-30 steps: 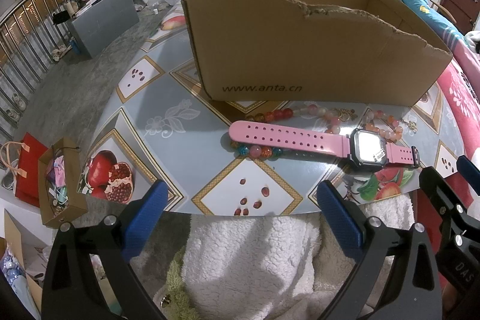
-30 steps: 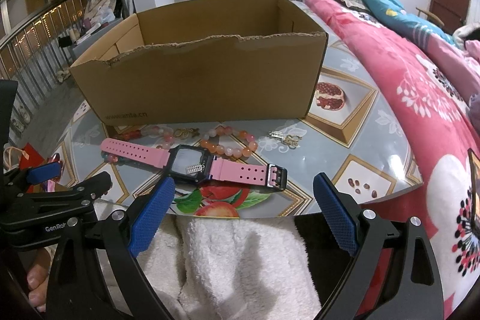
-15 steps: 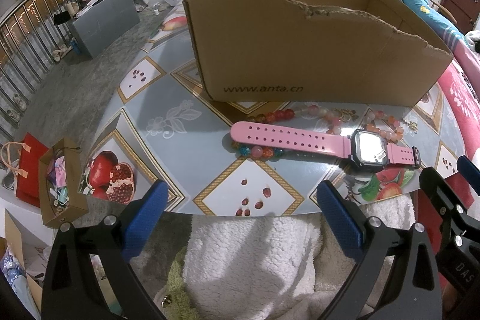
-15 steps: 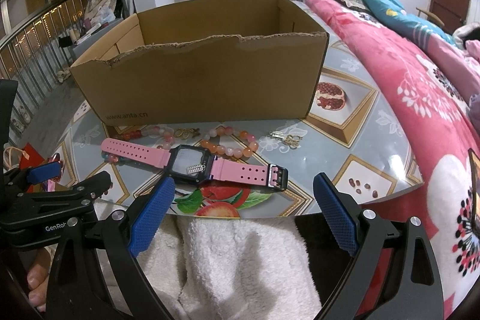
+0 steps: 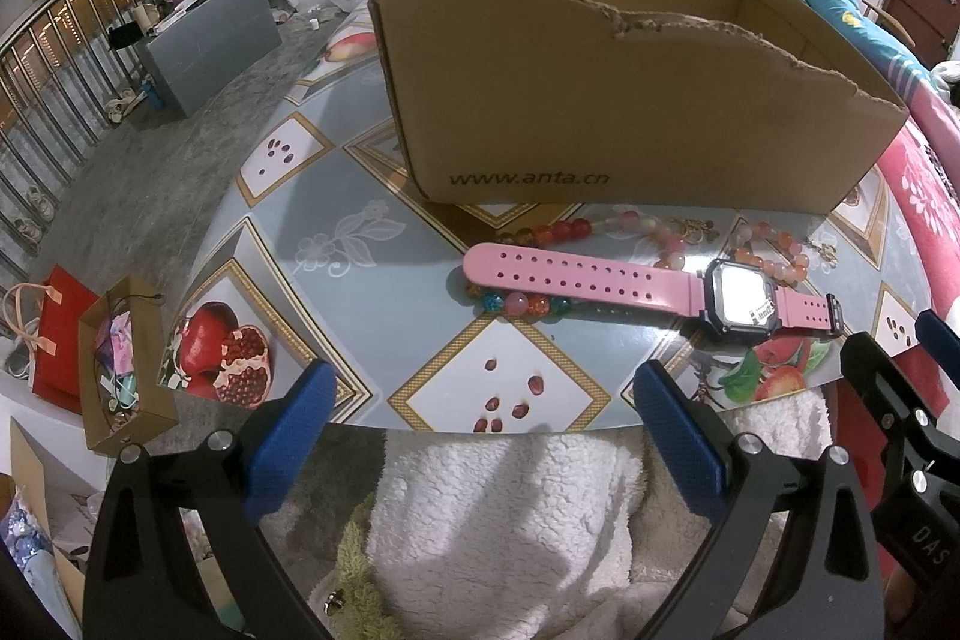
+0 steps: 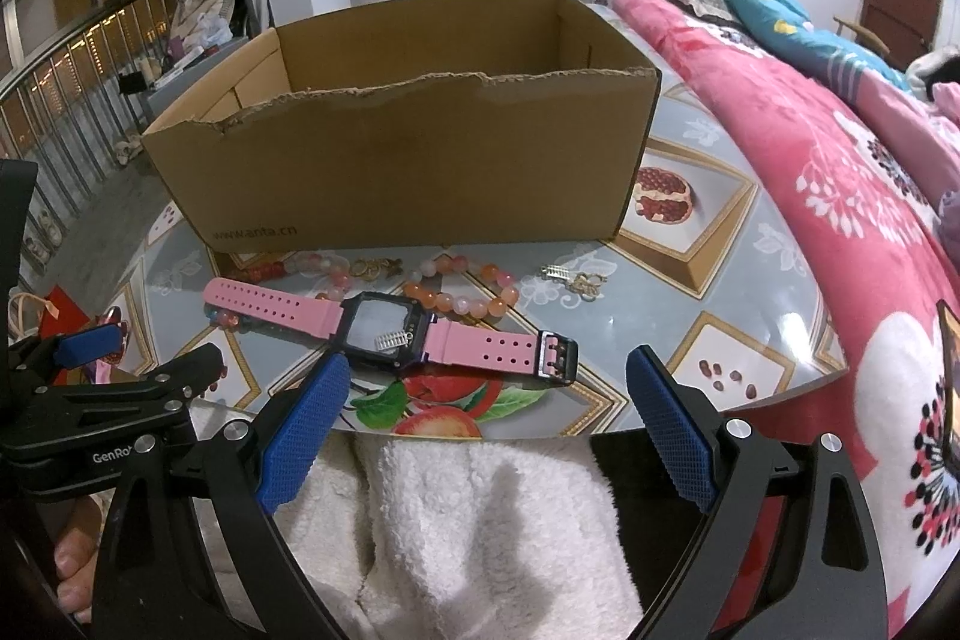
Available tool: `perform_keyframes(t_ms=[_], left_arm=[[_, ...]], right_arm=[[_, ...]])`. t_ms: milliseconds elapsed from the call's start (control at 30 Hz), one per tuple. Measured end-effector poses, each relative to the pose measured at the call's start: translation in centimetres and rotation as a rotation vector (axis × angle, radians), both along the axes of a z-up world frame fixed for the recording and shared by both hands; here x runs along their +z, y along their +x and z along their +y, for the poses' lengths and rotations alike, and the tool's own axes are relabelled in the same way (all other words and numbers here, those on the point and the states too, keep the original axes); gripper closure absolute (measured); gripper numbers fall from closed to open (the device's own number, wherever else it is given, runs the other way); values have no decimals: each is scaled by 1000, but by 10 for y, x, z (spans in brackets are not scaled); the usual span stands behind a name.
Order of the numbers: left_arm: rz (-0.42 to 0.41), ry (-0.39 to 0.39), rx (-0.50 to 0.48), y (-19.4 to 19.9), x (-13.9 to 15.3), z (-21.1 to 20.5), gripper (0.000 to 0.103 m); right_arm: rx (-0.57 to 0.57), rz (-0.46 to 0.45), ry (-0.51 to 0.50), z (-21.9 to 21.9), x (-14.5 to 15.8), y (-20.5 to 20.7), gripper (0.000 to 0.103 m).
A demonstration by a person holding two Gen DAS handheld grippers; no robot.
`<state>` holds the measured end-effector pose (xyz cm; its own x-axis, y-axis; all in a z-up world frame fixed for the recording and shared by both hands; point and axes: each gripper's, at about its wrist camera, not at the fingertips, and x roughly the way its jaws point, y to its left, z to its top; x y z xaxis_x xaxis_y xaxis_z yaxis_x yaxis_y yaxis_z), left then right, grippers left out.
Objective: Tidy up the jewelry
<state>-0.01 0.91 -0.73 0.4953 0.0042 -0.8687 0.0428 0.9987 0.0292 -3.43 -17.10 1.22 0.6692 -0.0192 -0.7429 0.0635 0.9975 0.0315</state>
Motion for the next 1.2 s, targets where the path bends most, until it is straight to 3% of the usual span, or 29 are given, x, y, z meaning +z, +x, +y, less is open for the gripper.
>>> perform_keyframes(t_ms=[1200], left_arm=[[-3, 7, 2, -1, 3, -2, 6]], right_arm=[[1, -3, 1, 1, 0, 0, 14]])
